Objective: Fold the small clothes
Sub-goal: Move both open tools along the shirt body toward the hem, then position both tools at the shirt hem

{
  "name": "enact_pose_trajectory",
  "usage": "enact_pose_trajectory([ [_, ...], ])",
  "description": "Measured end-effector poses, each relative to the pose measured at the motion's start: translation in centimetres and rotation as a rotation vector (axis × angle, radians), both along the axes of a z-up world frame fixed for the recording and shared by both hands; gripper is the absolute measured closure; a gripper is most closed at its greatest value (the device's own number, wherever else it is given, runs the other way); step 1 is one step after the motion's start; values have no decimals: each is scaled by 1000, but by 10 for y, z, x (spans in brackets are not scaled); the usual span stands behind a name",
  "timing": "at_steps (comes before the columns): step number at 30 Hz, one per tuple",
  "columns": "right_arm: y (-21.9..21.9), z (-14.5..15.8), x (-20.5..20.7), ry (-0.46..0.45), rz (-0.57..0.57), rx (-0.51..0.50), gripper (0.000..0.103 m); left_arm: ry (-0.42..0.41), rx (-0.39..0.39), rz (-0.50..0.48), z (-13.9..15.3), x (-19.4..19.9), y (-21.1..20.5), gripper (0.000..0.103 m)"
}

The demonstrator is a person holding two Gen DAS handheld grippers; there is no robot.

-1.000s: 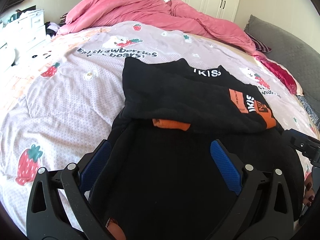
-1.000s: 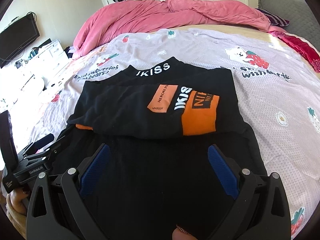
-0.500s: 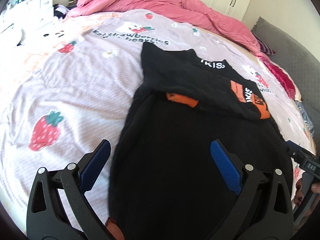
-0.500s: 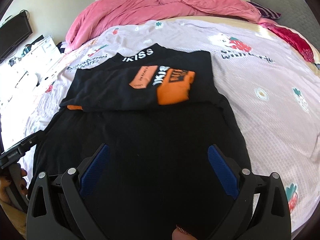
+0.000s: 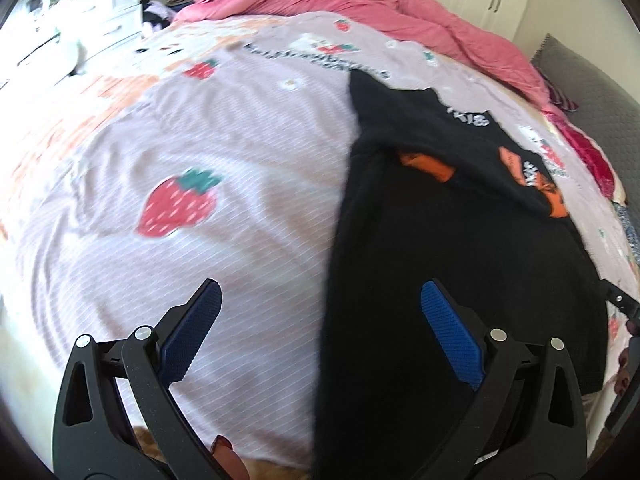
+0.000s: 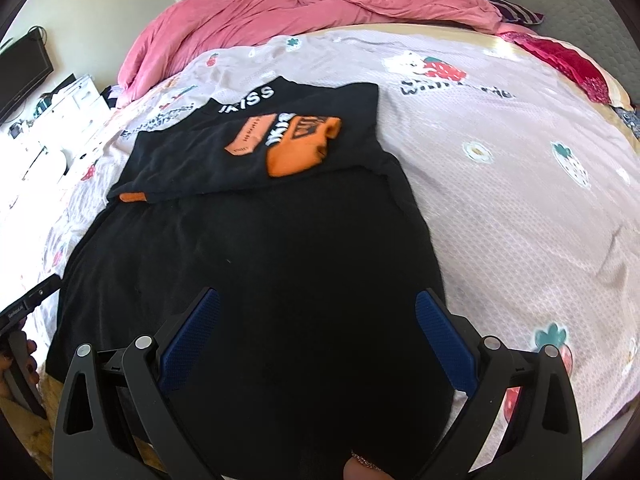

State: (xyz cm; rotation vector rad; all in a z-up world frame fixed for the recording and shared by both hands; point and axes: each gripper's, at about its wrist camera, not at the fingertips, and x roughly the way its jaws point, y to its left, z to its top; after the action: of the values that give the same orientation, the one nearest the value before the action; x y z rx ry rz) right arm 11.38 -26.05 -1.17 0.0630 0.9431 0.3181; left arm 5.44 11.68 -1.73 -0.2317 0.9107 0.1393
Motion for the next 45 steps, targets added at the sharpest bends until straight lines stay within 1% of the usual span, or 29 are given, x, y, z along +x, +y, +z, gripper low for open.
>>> enact_pose_trajectory([
  [3, -6, -5, -3, 11, -9, 3, 5, 24, -5, 2, -8, -10, 6, 9],
  [6, -9, -7, -7, 16, -8, 13, 5, 17, -53, -7, -9, -22, 12, 9],
  [9, -7, -6, -10, 13, 3, 3, 5, 24, -79, -19, -9, -30, 12, 9],
  [12, -8, -7, -14, 16, 7, 7, 5, 24, -145, -50, -11, -38, 9, 9],
  [13, -9, -7, -15, 16, 7, 9, 5, 27, -155, -55, -13, -39, 7, 9],
  [17, -11, -8, -18, 20, 8, 13, 5, 44, -174, -76, -20, -44, -1, 9],
  [22, -12, -7, -21, 21, 10, 11, 5, 41, -192, -97, -21, -45, -9, 9],
  [25, -13, -7, -23, 27, 19, 7, 5, 45, -203, -127, -22, -44, -18, 10],
  [26, -13, -7, -24, 29, 26, 4, 5, 45, -217, -140, -22, -44, -20, 9],
  [27, -13, -8, -26, 32, 33, -1, 5, 43, -264, -176, -24, -43, -24, 10],
  [29, -14, -10, -29, 40, 38, 3, 5, 48, -315, -203, -28, -43, -29, 10],
  [32, -20, -11, -36, 56, 40, 18, 5, 56, -273, -209, -28, -43, -39, 9],
  [38, -35, -12, -48, 100, 27, 18, 5, 59, -280, -204, -29, -41, -38, 10],
  [41, -46, -19, -53, 156, 35, 57, 5, 55, -285, -200, -29, -42, -37, 10],
  [45, -57, -24, -63, 185, 46, 127, 6, 54, -287, -196, -29, -43, -36, 10],
])
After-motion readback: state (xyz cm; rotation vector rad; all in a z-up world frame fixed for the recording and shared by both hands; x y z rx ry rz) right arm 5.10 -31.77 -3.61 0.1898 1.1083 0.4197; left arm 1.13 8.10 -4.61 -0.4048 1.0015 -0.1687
